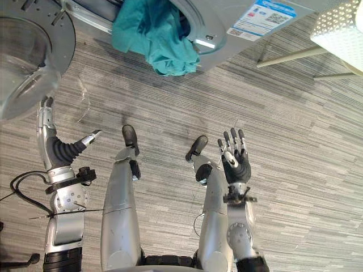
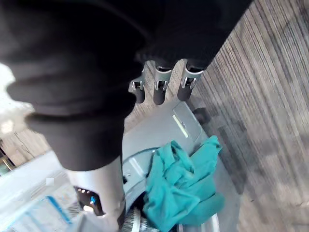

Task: Pick up the laundry basket with both hands and put the clothes into the washing machine.

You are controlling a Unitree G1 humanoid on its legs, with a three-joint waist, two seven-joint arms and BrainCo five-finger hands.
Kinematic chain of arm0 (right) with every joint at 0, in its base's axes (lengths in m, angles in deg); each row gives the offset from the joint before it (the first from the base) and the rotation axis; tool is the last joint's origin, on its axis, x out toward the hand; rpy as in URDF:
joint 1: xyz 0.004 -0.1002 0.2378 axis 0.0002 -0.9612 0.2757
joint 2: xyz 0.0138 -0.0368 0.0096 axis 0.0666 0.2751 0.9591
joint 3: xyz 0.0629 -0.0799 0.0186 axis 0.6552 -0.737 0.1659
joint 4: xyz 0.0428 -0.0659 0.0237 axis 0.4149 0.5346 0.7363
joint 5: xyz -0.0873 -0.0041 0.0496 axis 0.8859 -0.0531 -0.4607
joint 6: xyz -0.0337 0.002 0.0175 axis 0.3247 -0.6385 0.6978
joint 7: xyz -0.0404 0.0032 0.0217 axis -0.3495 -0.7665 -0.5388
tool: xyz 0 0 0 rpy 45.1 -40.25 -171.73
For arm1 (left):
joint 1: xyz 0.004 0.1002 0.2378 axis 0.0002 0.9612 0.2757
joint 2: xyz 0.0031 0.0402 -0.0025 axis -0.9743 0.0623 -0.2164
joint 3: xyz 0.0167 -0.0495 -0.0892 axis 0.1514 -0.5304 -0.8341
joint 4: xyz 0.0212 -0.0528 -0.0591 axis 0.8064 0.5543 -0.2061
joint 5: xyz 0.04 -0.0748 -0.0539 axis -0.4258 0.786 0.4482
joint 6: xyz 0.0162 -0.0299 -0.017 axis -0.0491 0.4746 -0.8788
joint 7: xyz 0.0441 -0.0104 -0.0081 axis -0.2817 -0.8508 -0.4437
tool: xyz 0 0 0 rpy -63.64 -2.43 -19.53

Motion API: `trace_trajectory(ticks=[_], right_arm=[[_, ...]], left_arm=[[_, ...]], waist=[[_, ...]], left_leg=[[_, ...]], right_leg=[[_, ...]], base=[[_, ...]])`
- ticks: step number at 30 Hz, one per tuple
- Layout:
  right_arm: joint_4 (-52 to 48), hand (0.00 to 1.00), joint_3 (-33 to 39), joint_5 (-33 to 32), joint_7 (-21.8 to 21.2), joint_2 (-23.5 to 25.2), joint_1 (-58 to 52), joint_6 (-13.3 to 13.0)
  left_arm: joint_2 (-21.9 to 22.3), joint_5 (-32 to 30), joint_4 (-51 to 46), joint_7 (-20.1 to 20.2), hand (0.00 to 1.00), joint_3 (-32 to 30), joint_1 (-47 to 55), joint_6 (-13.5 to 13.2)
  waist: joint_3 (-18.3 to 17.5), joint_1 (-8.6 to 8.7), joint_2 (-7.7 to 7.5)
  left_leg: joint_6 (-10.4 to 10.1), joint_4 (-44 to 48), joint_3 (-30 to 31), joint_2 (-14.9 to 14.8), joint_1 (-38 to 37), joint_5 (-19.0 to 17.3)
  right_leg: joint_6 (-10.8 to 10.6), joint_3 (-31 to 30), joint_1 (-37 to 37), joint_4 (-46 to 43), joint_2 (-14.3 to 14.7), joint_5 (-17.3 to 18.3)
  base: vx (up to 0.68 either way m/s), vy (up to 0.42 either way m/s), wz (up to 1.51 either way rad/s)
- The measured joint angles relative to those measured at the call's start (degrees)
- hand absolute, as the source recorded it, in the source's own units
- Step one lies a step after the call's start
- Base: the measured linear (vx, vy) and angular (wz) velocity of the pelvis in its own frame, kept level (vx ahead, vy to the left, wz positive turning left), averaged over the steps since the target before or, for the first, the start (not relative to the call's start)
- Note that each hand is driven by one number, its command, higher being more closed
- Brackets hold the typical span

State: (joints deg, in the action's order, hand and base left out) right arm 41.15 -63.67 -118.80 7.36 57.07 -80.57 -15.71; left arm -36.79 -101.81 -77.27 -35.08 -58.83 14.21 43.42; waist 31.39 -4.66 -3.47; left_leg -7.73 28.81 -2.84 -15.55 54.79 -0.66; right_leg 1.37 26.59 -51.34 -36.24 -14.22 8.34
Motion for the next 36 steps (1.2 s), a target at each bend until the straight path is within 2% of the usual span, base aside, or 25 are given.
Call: trace_trajectory(ticks=[1, 2, 3, 5, 6, 8, 10, 12, 15, 18, 19, 20, 22, 26, 29, 32, 33, 36], right_arm=[[4.17, 0.0, 1.27, 2.93, 1.67, -2.16, 4.44, 0.51], [10.61, 0.0, 2.8, 6.18, 4.87, -5.23, 12.78, 1.56], [13.02, 0.0, 3.88, 7.04, 5.81, -6.38, 15.9, 1.82], [20.02, 0.0, 6.03, 11.88, 10.95, -9.35, 26.92, 3.47], [21.91, 0.0, 6.04, 12.88, 11.8, -9.85, 29.69, 3.85], [29.19, 0.0, 4.59, 16.04, 14.84, -11.88, 38.37, 5.18], [35.5, 0.0, 1.44, 18.18, 16.44, -12.77, 43.28, 6.89], [40.26, 0.0, -1.51, 18.99, 17.43, -13.31, 45.87, 8.32], [46.67, 0.0, -8.07, 19.24, 17.59, -15.32, 49.1, 9.55], [52.19, 0.0, -14.07, 19.07, 17.63, -17.47, 52.6, 10.61], [53.57, 0.0, -16.27, 19.01, 17.76, -18.64, 54.66, 10.79], [53.94, 0.0, -17.14, 18.95, 17.78, -19.21, 55.59, 10.79], [54.12, 0.0, -19.99, 17.75, 18.27, -22.06, 58.84, 10.75], [55.87, 0.0, -22.83, 16.68, 19.3, -27.48, 64.45, 10.5], [56.05, 0.0, -23.99, 14.18, 21.0, -32.39, 66.82, 10.49], [56.09, 0.0, -25.93, 10.51, 20.89, -35.94, 67.7, 10.68], [55.98, 1.0, -25.92, 9.79, 20.93, -36.09, 67.8, 10.67], [55.58, 1.0, -25.63, 5.39, 20.93, -36.71, 69.35, 11.1]], left_arm=[[0.11, 0.74, -0.01, 0.37, 0.0, 0.02, 0.0, -0.25], [0.7, 2.49, -0.28, 1.08, 0.0, 0.3, 0.06, -0.7], [1.08, 2.97, -0.5, 1.17, 0.0, 0.56, 0.1, -0.82], [2.5, 6.01, -3.64, 1.6, 0.0, 0.8, 1.24, -1.3], [2.75, 6.38, -4.89, 1.69, 0.0, 0.81, 1.85, -1.61], [3.34, 8.52, -8.12, 1.93, 0.0, 1.97, 3.92, -3.19], [4.48, 9.95, -8.6, 1.96, 0.0, 3.51, 5.08, -3.66], [5.52, 10.63, -8.45, 2.0, 0.0, 5.52, 5.29, -3.69], [6.97, 12.38, -8.44, 2.07, 0.0, 7.88, 5.33, -4.03], [6.85, 12.98, -7.94, 2.14, 0.0, 10.95, 5.38, -4.21], [6.78, 13.79, -7.69, 2.19, 0.0, 12.58, 5.38, -4.25], [6.78, 14.34, -7.57, 2.17, 0.0, 13.17, 5.46, -4.25], [6.83, 15.07, -6.12, 2.21, 0.0, 14.81, 5.46, -4.34], [6.85, 17.87, -4.05, 2.18, 0.0, 18.18, 5.54, -4.35], [7.19, 19.92, -3.53, 2.2, 0.0, 20.94, 6.04, -4.39], [7.31, 22.48, -3.48, 2.21, 0.0, 22.78, 6.35, -4.46], [7.44, 22.9, -3.48, 2.23, 0.0, 23.13, 6.37, -4.47], [7.83, 24.01, -3.45, 2.25, 0.0, 24.71, 6.56, -4.59]], waist=[[0.04, -0.52, 0.72], [0.16, -2.04, 2.29], [0.19, -2.62, 3.21], [0.18, -4.4, 5.53], [0.14, -4.9, 5.63], [0.11, -7.21, 6.16], [0.11, -7.9, 6.9], [0.1, -8.86, 6.92], [0.01, -9.55, 8.09], [0.05, -10.92, 8.69], [0.03, -12.04, 8.77], [0.0, -12.39, 8.96], [-0.1, -13.14, 10.34], [-0.12, -14.97, 10.39], [-0.18, -15.03, 10.48], [-0.24, -15.38, 10.57], [-0.26, -15.42, 10.61], [-0.54, -15.75, 11.05]], left_leg=[[-0.01, -0.14, 0.49, 0.48, 0.01, 0.05], [0.01, -0.1, 1.06, 1.18, 0.25, 0.07], [0.11, -0.06, 1.48, 1.48, 0.52, 0.16], [0.3, -0.12, 2.68, 2.68, 1.64, 0.84], [0.31, -0.08, 2.76, 2.92, 1.97, 0.97], [0.03, 0.06, 3.58, 3.54, 3.55, 1.58], [-0.03, -0.03, 4.57, 3.92, 4.75, 2.11], [0.04, -0.37, 5.25, 4.73, 5.4, 2.6], [-0.02, -1.3, 6.91, 6.03, 6.73, 3.75], [-0.07, -3.84, 7.38, 6.73, 6.95, 5.16], [-0.15, -5.08, 7.56, 6.85, 7.1, 5.99], [-0.18, -5.74, 7.75, 6.98, 7.13, 6.39], [-0.28, -8.09, 8.76, 7.71, 7.14, 7.98], [-0.61, -11.31, 9.07, 8.17, 7.32, 10.23], [-0.56, -14.18, 9.68, 8.73, 7.31, 11.99], [-0.69, -16.45, 10.2, 8.72, 7.18, 13.3], [-0.72, -16.93, 10.26, 8.7, 7.09, 13.52], [-0.72, -18.66, 10.08, 8.57, 7.1, 14.78]], right_leg=[[-0.08, 0.21, 0.09, -0.21, -0.4, 0.11], [-0.21, 0.58, 0.1, -0.94, -1.16, 0.53], [-0.23, 0.96, 0.1, -1.19, -1.49, 0.67], [-0.42, 1.83, -0.59, -3.01, -2.8, 1.81], [-0.39, 1.82, -1.13, -3.67, -3.12, 2.2], [-0.32, 2.18, -2.75, -5.53, -4.01, 3.18], [-0.26, 3.48, -3.11, -6.07, -4.8, 3.55], [-0.7, 3.62, -3.94, -7.25, -5.82, 4.31], [-0.67, 5.28, -4.3, -7.94, -7.03, 4.77], [-0.56, 6.34, -4.58, -7.52, -7.13, 4.7], [-0.47, 6.72, -5.01, -7.37, -7.33, 4.68], [-0.39, 7.0, -5.11, -7.39, -7.61, 4.73], [-0.14, 8.22, -5.21, -7.41, -7.96, 4.9], [0.1, 8.8, -6.53, -7.56, -8.43, 5.03], [0.17, 9.71, -7.04, -7.39, -9.0, 5.08], [0.17, 10.43, -7.27, -6.96, -9.0, 5.08], [0.17, 10.45, -7.42, -6.93, -9.02, 5.08], [0.43, 10.19, -8.56, -6.97, -8.99, 4.91]], base=[[0.06, 0.013, 0.37], [0.04, 0.005, 0.3], [0.03, -0.01, 0.36], [0.01, -0.041, 0.4], [0.0, -0.061, 0.27], [0.01, -0.083, 0.23], [0.02, -0.08, 0.27], [0.03, -0.087, 0.32], [0.03, -0.069, 0.33], [0.03, -0.058, 0.2], [0.03, -0.071, 0.17], [0.04, -0.078, 0.27], [0.04, -0.082, 0.28], [0.03, -0.089, 0.12], [0.03, -0.097, 0.17], [0.02, -0.083, 0.08], [0.02, -0.091, 0.03], [0.01, -0.096, -0.03]])
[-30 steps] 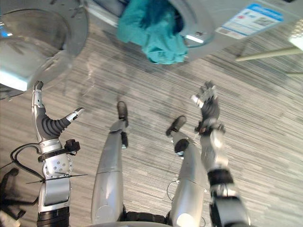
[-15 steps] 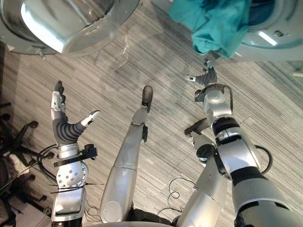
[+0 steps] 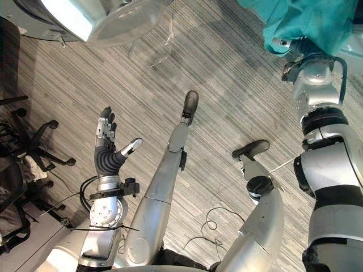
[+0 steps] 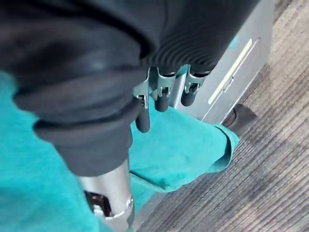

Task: Pick up the laundry basket with both hands and put the clothes into the washing machine.

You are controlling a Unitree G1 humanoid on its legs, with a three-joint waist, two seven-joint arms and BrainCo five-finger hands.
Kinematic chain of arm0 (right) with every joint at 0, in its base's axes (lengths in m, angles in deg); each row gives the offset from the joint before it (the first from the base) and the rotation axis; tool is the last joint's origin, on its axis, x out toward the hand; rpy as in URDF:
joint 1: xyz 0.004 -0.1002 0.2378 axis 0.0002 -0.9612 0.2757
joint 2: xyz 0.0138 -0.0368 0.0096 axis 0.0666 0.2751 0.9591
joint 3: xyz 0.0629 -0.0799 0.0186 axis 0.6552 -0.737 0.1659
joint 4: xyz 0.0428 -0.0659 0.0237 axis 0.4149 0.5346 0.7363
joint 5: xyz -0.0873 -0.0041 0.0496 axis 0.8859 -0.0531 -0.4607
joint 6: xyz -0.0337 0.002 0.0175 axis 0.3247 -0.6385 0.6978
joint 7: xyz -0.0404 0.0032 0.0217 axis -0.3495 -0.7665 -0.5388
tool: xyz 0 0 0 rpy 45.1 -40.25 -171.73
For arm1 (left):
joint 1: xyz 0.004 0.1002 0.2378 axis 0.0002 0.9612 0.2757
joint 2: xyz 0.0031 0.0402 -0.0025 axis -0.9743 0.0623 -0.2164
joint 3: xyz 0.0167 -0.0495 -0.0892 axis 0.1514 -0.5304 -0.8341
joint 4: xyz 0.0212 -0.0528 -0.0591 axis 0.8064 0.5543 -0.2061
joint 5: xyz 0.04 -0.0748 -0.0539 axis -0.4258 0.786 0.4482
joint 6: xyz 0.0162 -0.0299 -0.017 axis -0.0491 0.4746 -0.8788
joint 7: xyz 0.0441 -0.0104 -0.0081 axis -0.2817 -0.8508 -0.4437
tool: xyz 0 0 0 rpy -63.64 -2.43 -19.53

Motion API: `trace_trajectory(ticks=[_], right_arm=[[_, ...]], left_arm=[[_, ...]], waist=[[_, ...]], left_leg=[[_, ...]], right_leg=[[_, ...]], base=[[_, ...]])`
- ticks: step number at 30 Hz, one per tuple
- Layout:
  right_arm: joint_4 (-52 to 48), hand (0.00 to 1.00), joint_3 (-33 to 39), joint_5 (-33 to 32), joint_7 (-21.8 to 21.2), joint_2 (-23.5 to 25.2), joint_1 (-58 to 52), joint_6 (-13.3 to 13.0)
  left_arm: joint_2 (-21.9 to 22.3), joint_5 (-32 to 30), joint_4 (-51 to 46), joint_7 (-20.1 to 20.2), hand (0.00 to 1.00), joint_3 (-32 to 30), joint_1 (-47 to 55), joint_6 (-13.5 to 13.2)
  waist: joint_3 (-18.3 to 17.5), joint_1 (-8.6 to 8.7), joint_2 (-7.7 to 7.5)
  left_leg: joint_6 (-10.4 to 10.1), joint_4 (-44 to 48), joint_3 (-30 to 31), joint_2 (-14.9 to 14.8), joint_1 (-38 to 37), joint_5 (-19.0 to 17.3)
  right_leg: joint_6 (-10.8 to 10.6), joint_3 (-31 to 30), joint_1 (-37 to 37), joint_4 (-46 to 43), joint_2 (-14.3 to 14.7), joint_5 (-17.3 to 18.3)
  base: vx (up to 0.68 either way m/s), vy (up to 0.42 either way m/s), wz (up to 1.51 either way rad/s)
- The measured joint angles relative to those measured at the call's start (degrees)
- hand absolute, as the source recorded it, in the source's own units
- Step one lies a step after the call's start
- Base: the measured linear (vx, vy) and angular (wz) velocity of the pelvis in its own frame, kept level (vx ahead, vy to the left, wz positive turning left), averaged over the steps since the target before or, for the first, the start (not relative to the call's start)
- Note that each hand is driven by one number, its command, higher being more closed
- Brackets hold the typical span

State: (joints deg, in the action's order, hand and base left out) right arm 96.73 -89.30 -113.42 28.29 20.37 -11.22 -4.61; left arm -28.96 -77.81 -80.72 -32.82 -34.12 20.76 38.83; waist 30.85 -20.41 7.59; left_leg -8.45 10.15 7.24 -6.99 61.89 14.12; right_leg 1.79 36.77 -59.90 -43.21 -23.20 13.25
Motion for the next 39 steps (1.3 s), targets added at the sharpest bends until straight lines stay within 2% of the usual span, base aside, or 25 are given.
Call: trace_trajectory(ticks=[2, 3, 4, 7, 10, 12, 14, 15, 16, 17, 20, 23, 25, 26, 29, 31, 36, 39], right_arm=[[-1.65, 1.0, 1.27, -2.77, -0.02, -0.15, -0.03, 0.75], [-3.15, 1.0, 3.13, -4.83, -0.03, -0.05, -0.1, 2.25], [-4.22, 1.0, 4.88, -6.97, 0.0, 0.27, -0.45, 2.68], [-7.76, 1.0, 12.4, -13.17, 2.96, 4.01, -1.0, 2.67], [-14.87, 1.0, 15.98, -15.54, 5.75, 7.62, -2.48, 2.05], [-21.06, 1.0, 17.51, -15.99, 6.33, 8.59, -2.35, -3.19], [-28.63, 1.0, 22.99, -15.96, 6.4, 7.92, 3.52, -12.95], [-28.56, 1.0, 23.62, -18.03, 6.53, 7.94, 5.74, -13.15], [-26.15, 1.0, 23.67, -19.54, 7.42, 9.83, 5.36, -13.8], [-27.87, 1.0, 23.66, -19.46, 7.48, 11.21, 5.26, -14.99], [-29.71, 1.0, 24.82, -21.84, 8.89, 12.2, 6.4, -15.31], [-30.05, 1.0, 26.03, -22.29, 9.9, 13.44, 6.44, -15.78], [-30.06, 1.0, 28.17, -22.84, 11.49, 15.99, 6.36, -17.84], [-30.11, 0.0, 28.93, -22.79, 12.99, 16.52, 6.36, -19.7], [-30.1, 0.0, 31.32, -20.93, 16.08, 16.94, 6.22, -20.66], [-30.1, 0.0, 32.11, -20.79, 16.55, 16.9, 6.22, -20.57], [-30.28, 0.0, 31.3, -17.51, 15.17, 16.72, 5.46, -20.18], [-34.59, 0.0, 31.07, -13.02, 12.57, 18.46, -0.4, -20.01]], left_arm=[[0.13, 0.01, 0.02, 0.07, 0.0, 0.35, 0.01, -0.43], [0.37, 0.02, 0.02, 0.07, 0.0, 0.34, 0.01, -0.63], [0.4, 0.02, 0.02, 0.06, 0.0, 0.29, 0.06, -0.9], [0.5, 0.14, 0.24, -0.08, 0.0, 0.17, 0.03, -0.97], [0.53, 0.13, 2.55, -0.21, 0.0, -0.36, -0.11, -1.15], [0.45, 0.12, 3.8, -0.21, 0.0, -0.19, -0.72, -1.17], [0.36, 0.26, 4.81, -0.37, 0.0, -0.36, -1.4, -1.18], [0.26, 0.3, 4.82, -0.38, 0.0, -0.35, -1.53, -1.21], [0.03, 0.35, 4.97, -0.38, 0.0, -0.04, -2.16, -1.6], [0.05, 0.43, 4.92, -0.53, 0.0, -0.36, -2.39, -2.25], [0.03, 0.92, 5.02, -0.85, 0.0, -0.11, -2.37, -2.44], [0.03, 0.99, 5.38, -0.87, 0.0, 0.05, -2.62, -2.5], [0.01, 1.01, 5.74, -0.87, 0.0, 0.23, -2.58, -3.05], [0.01, 1.44, 5.75, -0.88, 0.0, 0.24, -2.6, -3.49], [-0.1, 2.09, 6.99, -1.16, 0.0, 0.34, -2.58, -3.99], [-0.57, 2.1, 7.22, -1.21, 0.0, 0.32, -2.55, -4.04], [-1.32, 2.61, 7.33, -1.2, 0.0, 1.07, -2.73, -4.15], [-1.21, 2.63, 7.41, -1.2, 0.0, 1.04, -3.53, -4.04]], waist=[[-0.01, -0.05, 0.02], [-0.01, -0.04, 0.02], [-0.01, -0.12, 0.03], [-0.01, 0.51, 0.02], [-0.02, 1.03, 0.02], [-0.02, 1.18, 0.04], [-0.1, 1.14, 0.16], [-0.13, 1.14, 0.2], [-0.2, 0.55, 0.3], [-0.22, 0.65, 0.33], [-0.25, 0.84, 0.38], [-0.25, 1.22, 0.38], [-0.26, 1.54, 0.39], [-0.26, 1.45, 0.39], [-0.26, 0.96, 0.4], [-0.26, 0.79, 0.39], [-0.29, 0.82, 0.45], [-0.29, 1.12, 0.45]], left_leg=[[0.01, -0.18, -0.11, -0.26, 0.02, 0.16], [0.05, -0.17, -0.29, -0.71, 0.02, 0.2], [0.11, -0.17, -0.41, -0.99, 0.02, 0.25], [0.18, -0.03, -0.63, -1.59, 0.02, 0.37], [0.12, 1.02, -0.92, -2.29, -0.14, 0.4], [0.12, 1.13, -0.91, -2.87, -0.95, 0.41], [0.25, 0.55, -1.08, -2.87, -2.83, 0.53], [0.28, 0.13, -1.16, -2.82, -3.43, 0.53], [0.17, -1.08, -1.25, -2.65, -4.78, 0.27], [0.13, -2.55, -1.24, -2.25, -5.75, 0.24], [0.33, -5.68, -1.38, -2.0, -7.92, 0.73], [0.63, -6.11, -1.44, -2.05, -9.03, 3.29], [0.69, -6.17, -1.39, -1.93, -9.71, 3.41], [0.69, -6.21, -1.24, -1.92, -9.82, 3.41], [0.67, -6.42, -0.84, -1.79, -9.84, 3.4], [0.67, -6.6, -0.85, -1.77, -9.84, 3.41], [0.71, -7.78, -1.2, -1.77, -9.84, 3.42], [0.97, -7.67, -1.87, -1.8, -10.08, 3.5]], right_leg=[[0.21, -0.09, -0.27, 0.04, 0.07, -0.12], [0.56, -0.15, -0.34, 0.31, 0.18, -0.37], [0.73, -0.15, -0.37, 0.46, 0.33, -0.51], [1.09, -0.41, -0.35, 1.4, 1.14, -1.39], [1.37, -0.31, 0.67, 2.98, 2.32, -2.64], [1.66, -0.28, 1.61, 3.92, 3.07, -3.46], [1.56, -0.37, 3.29, 4.41, 3.34, -3.92], [1.41, -0.4, 3.78, 4.55, 3.34, -3.97], [1.06, -0.57, 4.48, 4.99, 3.34, -3.97], [0.72, -0.64, 4.78, 5.46, 3.22, -4.22], [0.28, -0.42, 6.2, 7.2, 3.52, -5.08], [0.48, -0.19, 7.55, 7.85, 3.57, -5.8], [-0.08, -0.07, 8.66, 9.05, 3.66, -6.17], [-0.32, 0.22, 9.25, 9.78, 3.85, -6.48], [-0.65, 0.62, 9.75, 10.57, 3.97, -6.81], [-0.73, 0.63, 9.74, 10.65, 3.97, -6.9], [-0.75, 0.12, 9.03, 11.57, 4.23, -7.66], [-0.89, -0.51, 8.99, 12.44, 4.44, -8.17]], base=[[0.0, -0.104, -0.08], [0.0, -0.077, -0.12], [-0.01, -0.129, -0.13], [-0.01, -0.088, -0.14], [-0.01, -0.059, -0.21], [-0.02, -0.075, -0.17], [-0.03, -0.057, -0.05], [-0.03, -0.052, 0.02], [-0.01, -0.046, 0.05], [-0.01, -0.041, 0.06], [0.02, -0.042, 0.03], [0.07, -0.043, -0.02], [0.08, -0.052, 0.04], [0.06, -0.039, 0.04], [0.05, -0.051, 0.03], [0.02, -0.055, 0.02], [0.04, -0.07, -0.06], [0.06, -0.083, -0.11]])
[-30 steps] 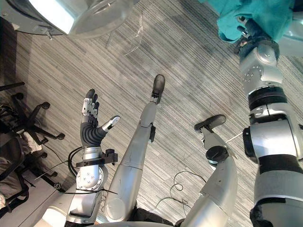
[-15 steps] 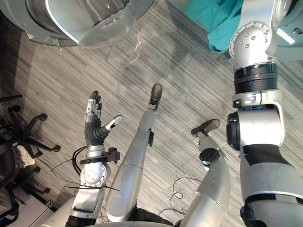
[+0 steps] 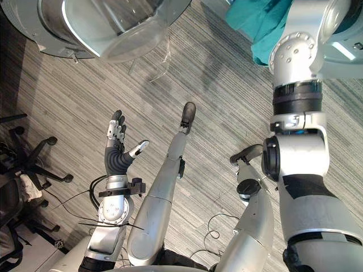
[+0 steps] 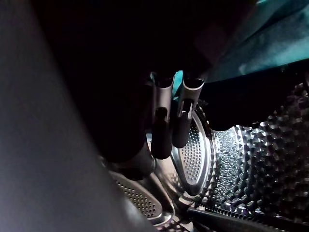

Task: Pick up the laundry basket with both hands and put the clothes into the washing machine.

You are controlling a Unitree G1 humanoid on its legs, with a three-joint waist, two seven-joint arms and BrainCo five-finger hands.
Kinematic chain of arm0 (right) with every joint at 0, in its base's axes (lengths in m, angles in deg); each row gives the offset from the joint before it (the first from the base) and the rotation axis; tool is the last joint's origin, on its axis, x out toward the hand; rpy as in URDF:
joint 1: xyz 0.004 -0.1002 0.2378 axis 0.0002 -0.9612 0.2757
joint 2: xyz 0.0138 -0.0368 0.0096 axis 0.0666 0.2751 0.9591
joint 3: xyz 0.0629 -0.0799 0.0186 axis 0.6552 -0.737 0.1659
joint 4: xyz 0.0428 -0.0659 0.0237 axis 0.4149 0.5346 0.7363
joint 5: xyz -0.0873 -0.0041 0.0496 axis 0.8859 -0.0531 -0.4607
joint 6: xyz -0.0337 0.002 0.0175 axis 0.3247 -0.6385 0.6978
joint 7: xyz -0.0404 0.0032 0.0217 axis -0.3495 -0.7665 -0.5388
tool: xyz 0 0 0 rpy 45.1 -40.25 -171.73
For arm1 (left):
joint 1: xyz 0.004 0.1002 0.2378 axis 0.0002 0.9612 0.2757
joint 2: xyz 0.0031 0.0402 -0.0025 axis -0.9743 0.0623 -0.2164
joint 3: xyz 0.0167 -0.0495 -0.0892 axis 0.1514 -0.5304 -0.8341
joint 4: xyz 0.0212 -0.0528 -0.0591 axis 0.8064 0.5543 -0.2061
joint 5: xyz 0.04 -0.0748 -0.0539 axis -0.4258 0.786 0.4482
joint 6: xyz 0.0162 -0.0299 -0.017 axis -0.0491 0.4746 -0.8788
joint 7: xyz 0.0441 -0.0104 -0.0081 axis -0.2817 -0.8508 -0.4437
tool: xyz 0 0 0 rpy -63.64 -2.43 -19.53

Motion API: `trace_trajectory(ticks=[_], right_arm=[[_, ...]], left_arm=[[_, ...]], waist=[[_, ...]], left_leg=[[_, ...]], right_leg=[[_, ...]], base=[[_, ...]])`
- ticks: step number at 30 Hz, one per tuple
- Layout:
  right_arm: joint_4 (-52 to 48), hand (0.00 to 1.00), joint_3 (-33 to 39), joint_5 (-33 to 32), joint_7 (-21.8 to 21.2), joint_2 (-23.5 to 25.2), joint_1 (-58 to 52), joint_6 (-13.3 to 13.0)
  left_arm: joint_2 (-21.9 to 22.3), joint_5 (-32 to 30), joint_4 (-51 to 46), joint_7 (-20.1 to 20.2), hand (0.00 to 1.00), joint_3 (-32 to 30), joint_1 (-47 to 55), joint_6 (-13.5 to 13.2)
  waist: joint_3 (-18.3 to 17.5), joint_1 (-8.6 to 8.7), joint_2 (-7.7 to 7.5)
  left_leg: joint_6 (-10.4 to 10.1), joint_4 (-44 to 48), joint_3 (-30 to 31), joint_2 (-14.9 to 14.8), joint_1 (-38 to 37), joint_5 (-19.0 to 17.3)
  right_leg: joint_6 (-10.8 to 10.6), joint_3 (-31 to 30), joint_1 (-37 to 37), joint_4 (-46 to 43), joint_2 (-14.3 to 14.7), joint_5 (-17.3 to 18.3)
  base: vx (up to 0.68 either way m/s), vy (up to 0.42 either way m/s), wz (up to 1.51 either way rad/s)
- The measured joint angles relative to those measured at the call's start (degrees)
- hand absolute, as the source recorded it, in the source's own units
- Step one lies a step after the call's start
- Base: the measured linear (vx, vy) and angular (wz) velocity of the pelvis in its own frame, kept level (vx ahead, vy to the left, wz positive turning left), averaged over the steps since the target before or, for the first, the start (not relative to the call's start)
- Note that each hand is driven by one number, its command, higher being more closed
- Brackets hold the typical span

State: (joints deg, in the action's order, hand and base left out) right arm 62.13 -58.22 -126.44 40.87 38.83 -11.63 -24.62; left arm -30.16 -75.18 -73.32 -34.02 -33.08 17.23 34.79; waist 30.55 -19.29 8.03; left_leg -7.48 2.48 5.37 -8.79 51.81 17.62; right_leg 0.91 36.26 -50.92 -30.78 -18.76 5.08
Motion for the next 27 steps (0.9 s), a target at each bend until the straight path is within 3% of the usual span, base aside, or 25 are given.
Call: trace_trajectory(ticks=[5, 8, 13, 17, 21, 27], right_arm=[[-3.29, 0.0, 0.02, 3.66, -3.66, 8.45, -16.37, 0.51], [-2.87, 0.0, -0.11, 9.34, -4.92, 12.81, -29.07, 4.0], [6.21, 0.0, -0.18, 17.55, -6.17, 11.94, -29.37, 7.98], [18.07, 0.0, -4.06, 21.27, -6.4, 4.5, -23.87, 13.25], [23.97, 0.0, -8.96, 20.6, -6.47, -2.46, -19.68, 14.93], [33.12, 0.0, -23.24, 23.21, -6.19, -14.56, -11.97, 17.4]], left_arm=[[0.62, -0.14, 0.84, 0.01, 0.0, -1.48, -0.66, 0.34], [0.78, -0.16, 1.43, 0.09, 0.0, -3.93, -0.35, 0.99], [0.52, 4.52, 2.17, 2.88, 0.0, -5.17, 0.01, 1.3], [0.8, 10.21, 2.17, 5.17, 0.0, -5.31, 0.51, 2.06], [1.58, 14.65, 1.87, 5.35, 0.0, -5.27, 0.55, 2.07], [1.85, 21.09, 0.08, 6.73, 0.0, -2.45, 1.82, 1.99]], waist=[[-0.42, 2.15, -0.05], [-0.44, 4.06, -0.11], [-0.55, 5.23, -0.35], [-0.54, 5.66, -0.37], [-0.54, 5.18, -0.37], [-0.58, 2.57, -0.45]], left_leg=[[1.0, 1.13, -1.15, -0.04, -0.75, -1.5], [1.09, 3.97, -1.64, -0.24, 1.16, -4.19], [0.97, 6.44, -2.22, -0.69, 5.5, -4.62], [1.01, 10.68, -0.48, -0.64, 11.71, -5.24], [1.11, 12.63, 1.14, -0.04, 15.87, -5.47], [0.79, 11.58, 2.82, 1.19, 21.19, -5.73]], right_leg=[[-0.19, -0.88, 0.8, 0.58, 0.17, 0.06], [-0.78, -1.25, 0.05, 1.03, 0.71, 0.33], [-0.28, -2.04, -3.8, 0.99, 1.25, -0.4], [0.13, -1.25, -7.83, -1.52, 1.45, -0.06], [0.04, -0.47, -11.12, -4.22, 0.32, 1.25], [-0.09, 1.13, -16.76, -7.93, -2.04, 2.81]], base=[[0.05, -0.096, -0.08], [0.02, -0.078, -0.11], [0.02, -0.077, -0.14], [0.02, -0.084, 0.02], [-0.01, -0.059, 0.11], [0.02, -0.073, 0.15]])
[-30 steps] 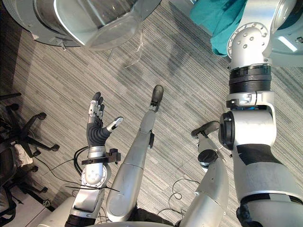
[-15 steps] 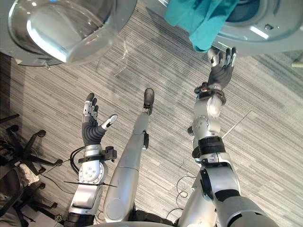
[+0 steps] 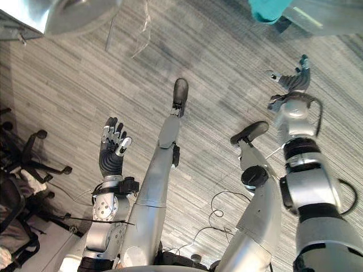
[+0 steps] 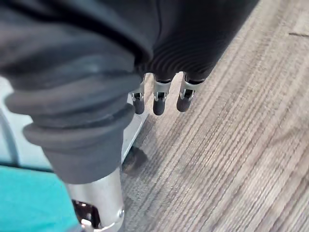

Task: Pick up the laundry basket with both hands and put the clothes into the washing machine.

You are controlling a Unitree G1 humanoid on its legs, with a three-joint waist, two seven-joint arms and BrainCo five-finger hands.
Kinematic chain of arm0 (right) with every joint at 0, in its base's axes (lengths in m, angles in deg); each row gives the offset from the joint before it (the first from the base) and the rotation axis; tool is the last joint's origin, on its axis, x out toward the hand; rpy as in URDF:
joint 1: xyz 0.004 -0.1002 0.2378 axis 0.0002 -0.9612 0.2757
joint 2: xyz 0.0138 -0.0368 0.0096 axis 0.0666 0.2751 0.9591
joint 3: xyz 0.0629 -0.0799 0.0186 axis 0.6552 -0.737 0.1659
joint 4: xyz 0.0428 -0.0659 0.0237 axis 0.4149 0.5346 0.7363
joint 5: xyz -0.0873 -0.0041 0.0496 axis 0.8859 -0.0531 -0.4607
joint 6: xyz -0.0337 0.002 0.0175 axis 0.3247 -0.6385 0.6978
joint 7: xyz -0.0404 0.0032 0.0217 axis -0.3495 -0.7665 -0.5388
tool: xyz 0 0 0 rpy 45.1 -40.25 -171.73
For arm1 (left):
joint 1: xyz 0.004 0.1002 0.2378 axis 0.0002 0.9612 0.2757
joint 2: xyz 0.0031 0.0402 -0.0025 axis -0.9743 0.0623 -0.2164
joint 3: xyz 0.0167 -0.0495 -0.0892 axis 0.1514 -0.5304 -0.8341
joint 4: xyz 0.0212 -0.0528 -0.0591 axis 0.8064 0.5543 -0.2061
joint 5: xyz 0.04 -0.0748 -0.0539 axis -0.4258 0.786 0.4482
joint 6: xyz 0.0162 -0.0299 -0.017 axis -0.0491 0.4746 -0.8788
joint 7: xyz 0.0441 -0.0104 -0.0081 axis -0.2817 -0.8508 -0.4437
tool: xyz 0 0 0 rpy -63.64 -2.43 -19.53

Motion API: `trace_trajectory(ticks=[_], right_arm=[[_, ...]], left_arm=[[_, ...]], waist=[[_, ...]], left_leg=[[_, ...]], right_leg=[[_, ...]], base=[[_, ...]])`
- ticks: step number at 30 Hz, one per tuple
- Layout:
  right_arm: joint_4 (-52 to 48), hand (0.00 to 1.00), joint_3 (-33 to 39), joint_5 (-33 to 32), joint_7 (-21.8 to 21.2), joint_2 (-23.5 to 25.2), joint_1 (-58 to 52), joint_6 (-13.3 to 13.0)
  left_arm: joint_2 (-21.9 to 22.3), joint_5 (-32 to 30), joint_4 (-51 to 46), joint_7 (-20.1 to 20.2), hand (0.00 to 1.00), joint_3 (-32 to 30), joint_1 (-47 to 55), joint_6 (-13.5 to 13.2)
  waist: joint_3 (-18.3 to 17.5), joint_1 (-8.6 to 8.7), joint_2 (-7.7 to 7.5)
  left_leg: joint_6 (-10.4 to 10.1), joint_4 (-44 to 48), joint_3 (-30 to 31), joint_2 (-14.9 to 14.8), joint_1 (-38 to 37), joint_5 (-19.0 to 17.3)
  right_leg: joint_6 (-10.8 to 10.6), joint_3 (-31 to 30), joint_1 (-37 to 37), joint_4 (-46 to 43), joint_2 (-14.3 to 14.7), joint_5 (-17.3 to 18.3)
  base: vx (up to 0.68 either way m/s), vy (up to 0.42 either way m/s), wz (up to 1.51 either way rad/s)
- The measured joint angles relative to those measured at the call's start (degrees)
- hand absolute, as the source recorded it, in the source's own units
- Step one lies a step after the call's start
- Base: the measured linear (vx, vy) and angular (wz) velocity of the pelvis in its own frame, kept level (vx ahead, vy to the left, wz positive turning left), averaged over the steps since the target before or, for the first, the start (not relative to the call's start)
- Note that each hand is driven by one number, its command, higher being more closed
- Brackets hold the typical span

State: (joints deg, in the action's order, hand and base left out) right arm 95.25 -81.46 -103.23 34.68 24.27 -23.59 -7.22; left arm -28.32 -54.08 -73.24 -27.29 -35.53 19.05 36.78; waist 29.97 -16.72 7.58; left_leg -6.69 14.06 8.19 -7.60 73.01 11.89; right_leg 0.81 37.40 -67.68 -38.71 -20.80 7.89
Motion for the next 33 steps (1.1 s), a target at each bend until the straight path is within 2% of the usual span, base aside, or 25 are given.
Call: trace_trajectory(ticks=[4, 7, 9, 13, 16, 22, 23, 25, 27, 29, 33], right_arm=[[2.05, 0.0, -9.89, 4.76, 0.2, -4.36, 6.48, 1.23], [2.06, 0.0, -14.19, 4.72, 0.57, -5.93, 11.46, 1.34], [2.04, 0.0, -14.59, 4.58, 1.39, -6.02, 13.99, 1.31], [1.91, 0.0, -11.73, -1.18, 2.64, -6.78, 19.28, -0.03], [1.47, 0.0, -6.62, -5.56, 3.92, -7.3, 21.29, -0.21], [-3.39, 0.0, 1.16, -13.28, 6.12, -4.99, 21.56, -0.55], [-3.87, 1.0, 4.01, -15.81, 6.46, -3.87, 21.56, -1.71], [-5.46, 1.0, 7.93, -21.39, 7.13, -1.95, 21.56, -4.03], [-6.48, 1.0, 9.97, -24.15, 7.56, -0.7, 21.56, -5.47], [-8.25, 1.0, 12.49, -27.98, 7.86, 1.14, 21.56, -7.99], [-12.36, 1.0, 13.28, -32.57, 7.56, 3.21, 21.55, -10.64]], left_arm=[[-0.07, 5.62, -1.32, 1.74, 0.0, 2.88, 0.22, -0.05], [-0.06, 7.35, -2.02, 1.89, 0.0, 3.05, -0.04, -0.11], [-0.05, 7.65, -2.04, 1.57, 0.0, 3.07, -0.28, -0.11], [-0.05, 8.79, -4.39, 0.33, 0.0, 3.69, -0.85, -0.26], [-0.04, 10.11, -5.52, -0.91, 0.0, 3.43, -1.59, -0.56], [0.0, 13.88, -5.8, -2.0, 0.0, 3.34, -2.88, -2.2], [0.0, 15.67, -5.8, -1.97, 0.0, 3.28, -3.22, -2.47], [0.01, 19.78, -5.81, -1.79, 0.0, 2.83, -3.95, -2.84], [0.03, 22.33, -5.8, -1.73, 0.0, 2.16, -4.57, -3.3], [0.06, 25.89, -5.94, -1.72, 0.0, 1.58, -5.18, -4.57], [0.07, 28.09, -6.7, -1.55, 0.0, 1.45, -5.17, -4.95]], waist=[[-0.01, -0.05, -0.01], [-0.01, -0.15, -0.01], [-0.01, -0.28, -0.01], [-0.02, -1.63, 0.0], [-0.04, -1.6, 0.04], [-0.04, -1.52, 0.04], [-0.04, -1.68, 0.04], [-0.04, -1.72, 0.04], [-0.04, -1.71, 0.04], [-0.04, -1.55, 0.05], [-0.04, -1.24, 0.04]], left_leg=[[0.28, -0.25, 1.27, 0.82, 3.17, 2.5], [-0.09, -0.19, 2.18, 1.25, 4.71, 3.53], [-0.23, -0.18, 2.75, 1.59, 4.96, 3.62], [-0.32, -0.67, 3.75, 2.04, 5.4, 3.7], [-0.51, -2.34, 4.96, 2.81, 5.45, 4.72], [-0.45, -4.03, 5.35, 3.58, 5.56, 6.12], [-0.45, -4.04, 5.31, 3.66, 5.56, 6.12], [-0.46, -4.11, 5.32, 3.73, 5.59, 6.13], [-0.46, -4.11, 5.32, 3.77, 5.59, 6.13], [-0.46, -4.1, 5.34, 3.86, 5.57, 6.13], [-0.8, -3.53, 5.38, 3.99, 5.52, 6.88]], right_leg=[[0.28, 1.15, -2.81, -2.5, -1.41, 1.12], [0.45, 1.95, -3.78, -3.63, -1.94, 1.4], [0.75, 2.32, -3.84, -4.16, -2.32, 1.75], [0.69, 3.38, -3.83, -4.92, -2.99, 2.49], [0.41, 4.59, -3.85, -6.22, -4.5, 3.85], [0.46, 5.08, -4.15, -6.25, -5.41, 3.79], [0.46, 5.04, -4.15, -6.21, -5.47, 3.78], [0.45, 5.08, -4.15, -6.25, -5.55, 3.78], [0.44, 5.09, -4.15, -6.33, -5.62, 3.8], [0.43, 5.09, -4.15, -6.74, -5.81, 3.82], [0.47, 5.03, -3.99, -7.21, -6.08, 3.78]], base=[[0.07, -0.069, 0.14], [0.1, -0.064, 0.11], [0.11, -0.064, 0.15], [0.1, -0.069, 0.14], [0.09, -0.074, 0.3], [0.12, -0.091, 0.11], [0.11, -0.081, 0.03], [0.11, -0.083, 0.02], [0.1, -0.087, 0.02], [0.11, -0.099, 0.03], [0.1, -0.094, 0.03]])
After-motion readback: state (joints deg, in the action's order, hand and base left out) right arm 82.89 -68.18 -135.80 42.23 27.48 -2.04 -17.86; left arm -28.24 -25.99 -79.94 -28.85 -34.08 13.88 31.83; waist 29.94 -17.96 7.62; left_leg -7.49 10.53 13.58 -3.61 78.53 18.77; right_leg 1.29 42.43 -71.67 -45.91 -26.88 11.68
